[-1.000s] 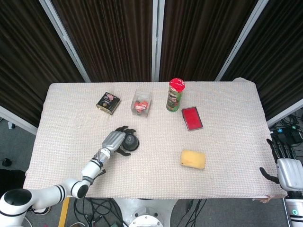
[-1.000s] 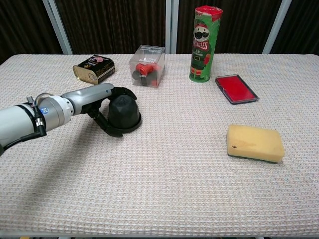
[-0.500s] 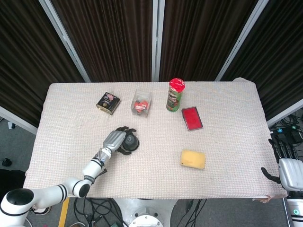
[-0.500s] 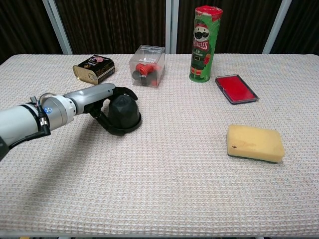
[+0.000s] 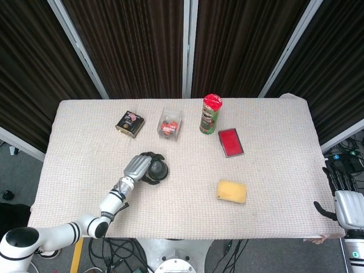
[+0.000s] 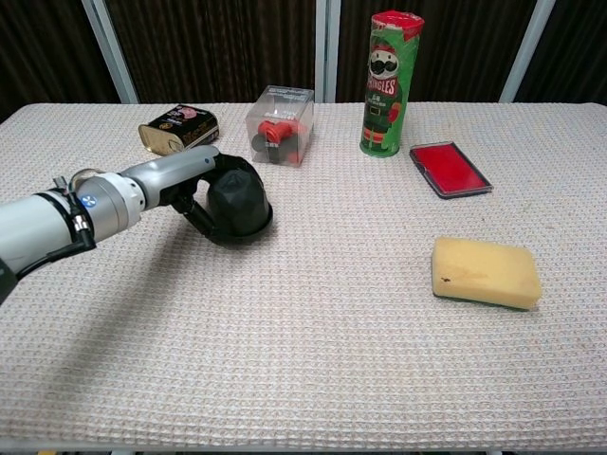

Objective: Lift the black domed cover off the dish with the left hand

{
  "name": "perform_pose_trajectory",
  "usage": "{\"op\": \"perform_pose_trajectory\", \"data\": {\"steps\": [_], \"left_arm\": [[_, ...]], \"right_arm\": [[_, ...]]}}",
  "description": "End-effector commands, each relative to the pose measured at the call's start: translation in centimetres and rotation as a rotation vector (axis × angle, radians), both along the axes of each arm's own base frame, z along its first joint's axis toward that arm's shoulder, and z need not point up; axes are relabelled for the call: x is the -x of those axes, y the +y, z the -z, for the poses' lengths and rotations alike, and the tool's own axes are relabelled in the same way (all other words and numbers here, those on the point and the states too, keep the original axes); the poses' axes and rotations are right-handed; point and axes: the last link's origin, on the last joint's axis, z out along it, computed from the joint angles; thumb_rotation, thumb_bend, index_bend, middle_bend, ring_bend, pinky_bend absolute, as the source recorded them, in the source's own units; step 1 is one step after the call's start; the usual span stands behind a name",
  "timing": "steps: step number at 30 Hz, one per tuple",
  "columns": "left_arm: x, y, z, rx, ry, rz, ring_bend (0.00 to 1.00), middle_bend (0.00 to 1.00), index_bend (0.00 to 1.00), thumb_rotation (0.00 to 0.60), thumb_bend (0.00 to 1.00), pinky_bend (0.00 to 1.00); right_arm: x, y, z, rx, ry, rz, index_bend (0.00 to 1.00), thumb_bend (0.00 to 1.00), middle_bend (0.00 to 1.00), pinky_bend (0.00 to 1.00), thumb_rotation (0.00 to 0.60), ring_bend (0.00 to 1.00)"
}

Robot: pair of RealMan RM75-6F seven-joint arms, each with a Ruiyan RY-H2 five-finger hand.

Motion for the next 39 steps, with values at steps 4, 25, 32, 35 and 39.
{"op": "perform_pose_trajectory", "data": {"steps": [4, 25, 32, 35, 39], "left_arm": [[0.1, 0.0, -0.4, -0.007, -0.013, -0.007, 0.24, 0.44, 0.36, 0.600, 0.20, 0.24], [0.0, 2.2, -13.0, -0.211, 0.089, 0.063, 0.26, 0.47, 0.45, 0.600, 0.20, 0.31], [-6.0, 1.8, -21.4, -0.413, -0.016, 0.191, 0.26, 0.47, 0.44, 0.600, 0.20, 0.32], [-4.1, 1.3, -19.8, -0.337, -0.053, 0.102, 0.26, 0.47, 0.44, 0.600, 0.20, 0.33], [1.8, 0.8, -13.5, -0.064, 0.038, -0.097, 0.27, 0.48, 0.44, 0.600, 0.21, 0.34]], "right_arm": [[0.1, 0.0, 0.0, -0.001, -0.001, 0.004, 0.00, 0.13, 0.00, 0.00, 0.600, 0.00], [-0.1, 0.0, 0.2, -0.003, -0.005, -0.007, 0.00, 0.13, 0.00, 0.00, 0.600, 0.00], [-0.5, 0.1, 0.1, 0.001, -0.001, -0.017, 0.00, 0.13, 0.00, 0.00, 0.600, 0.00], [-0.6, 0.1, -0.3, 0.016, -0.001, -0.017, 0.00, 0.13, 0.00, 0.00, 0.600, 0.00], [-0.4, 0.1, -0.1, 0.005, -0.003, -0.005, 0.00, 0.13, 0.00, 0.00, 0.600, 0.00]]}}
